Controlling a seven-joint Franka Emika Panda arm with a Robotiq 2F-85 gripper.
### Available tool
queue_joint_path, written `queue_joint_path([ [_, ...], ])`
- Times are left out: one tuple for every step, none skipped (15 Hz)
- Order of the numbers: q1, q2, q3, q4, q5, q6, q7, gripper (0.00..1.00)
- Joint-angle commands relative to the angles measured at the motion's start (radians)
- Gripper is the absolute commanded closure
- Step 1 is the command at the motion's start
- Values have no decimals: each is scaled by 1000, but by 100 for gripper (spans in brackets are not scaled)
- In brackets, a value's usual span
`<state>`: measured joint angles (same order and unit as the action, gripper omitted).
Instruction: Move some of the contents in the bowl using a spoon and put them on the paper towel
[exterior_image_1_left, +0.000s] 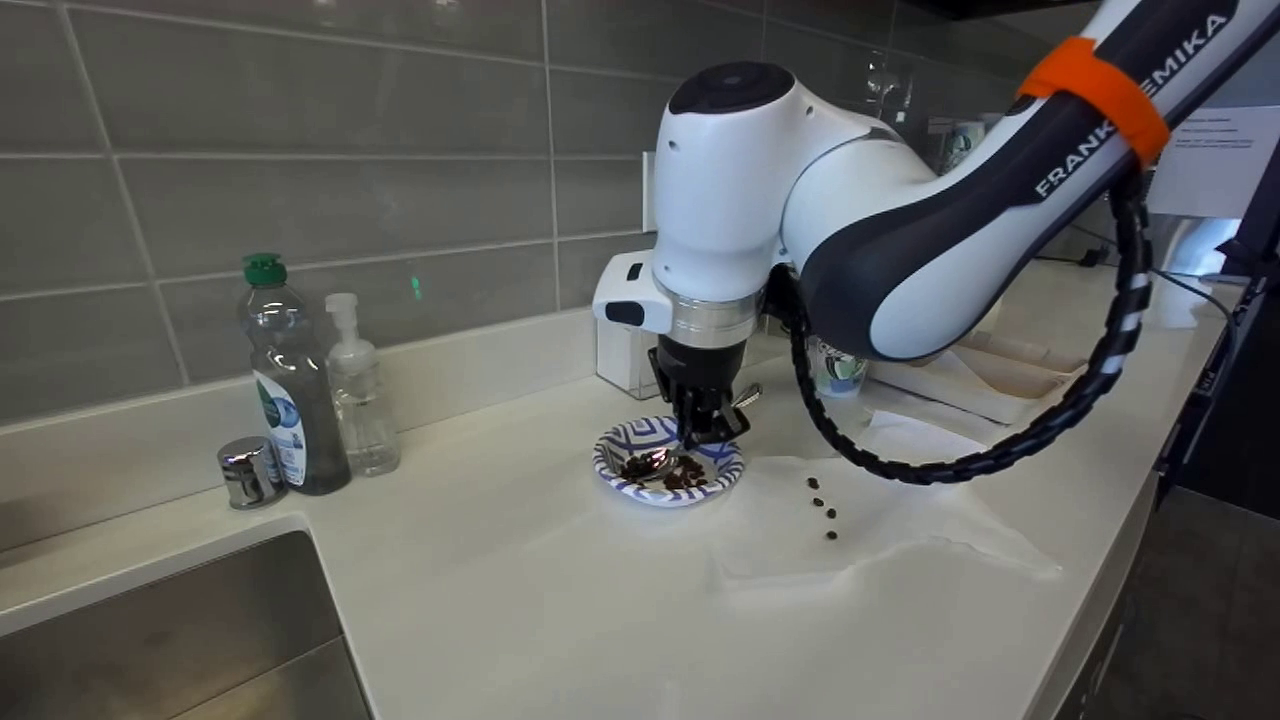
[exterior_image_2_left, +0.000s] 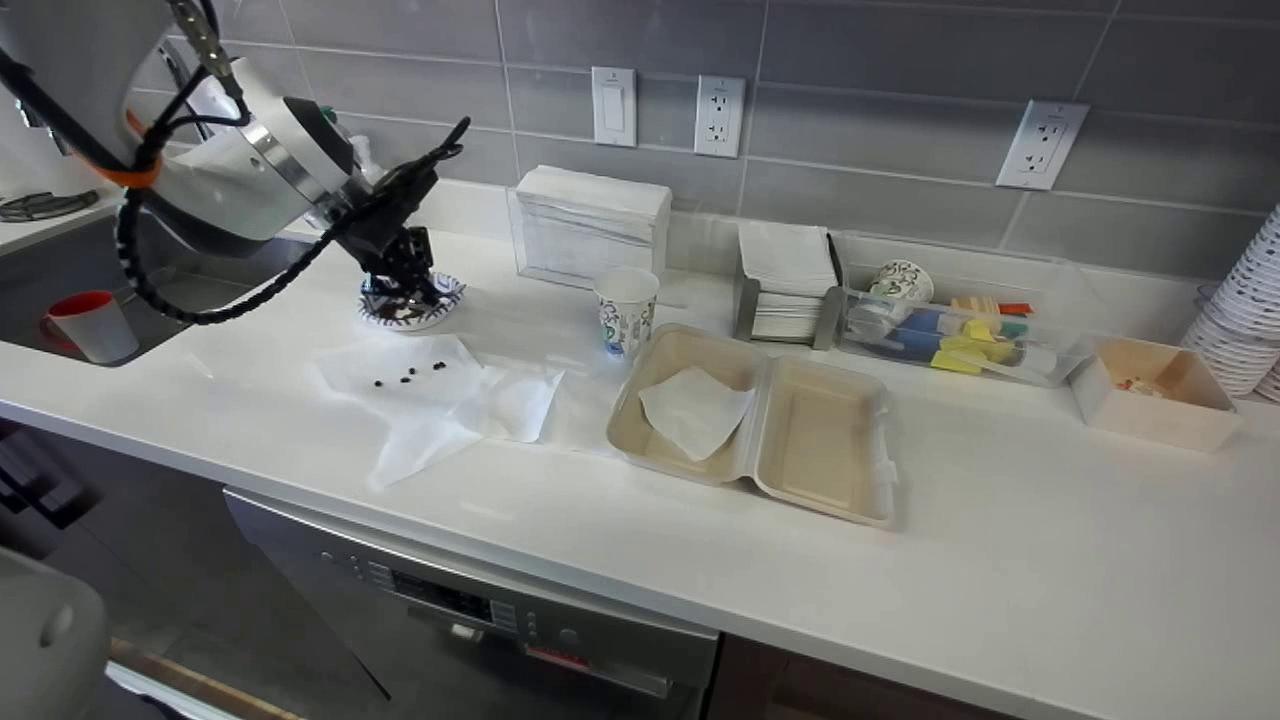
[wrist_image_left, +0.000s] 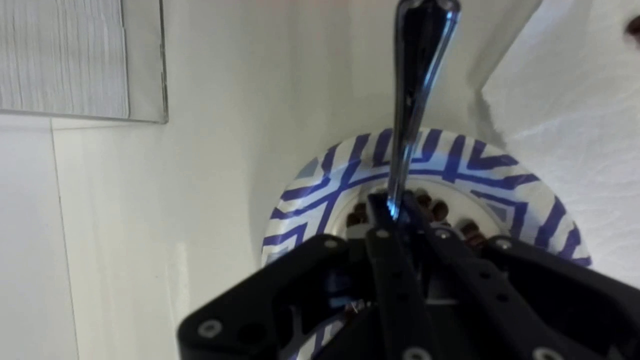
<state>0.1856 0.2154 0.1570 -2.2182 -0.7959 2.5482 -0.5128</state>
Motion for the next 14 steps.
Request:
queue_joint_path([
  [15,26,11,25,-41,-37,11,98],
  [16,26,14,24,-40,-37,8,98],
  [17,24,18,23,-36,-36,5,98],
  [17,22,23,21,-26,-34,-4,98],
  [17,20,28,20,-20,-32,-9,98],
  [17,16,33,18,-16,-30,-13,98],
  [17,13,39,17,-7,-28,-19,98],
  [17,10,43,16,-9,-25,-17,98],
  [17,8,47,15,-7,-19,-16,98],
  [16,6,50,15,-6,-18,-15,98],
  [16,6,51,15,-10,-19,-13,98],
  [16,6,52,14,-14,-21,-14,98],
  [15,5,55,11,-8,-22,-22,98],
  [15,4,57,10,-7,-21,-25,98],
])
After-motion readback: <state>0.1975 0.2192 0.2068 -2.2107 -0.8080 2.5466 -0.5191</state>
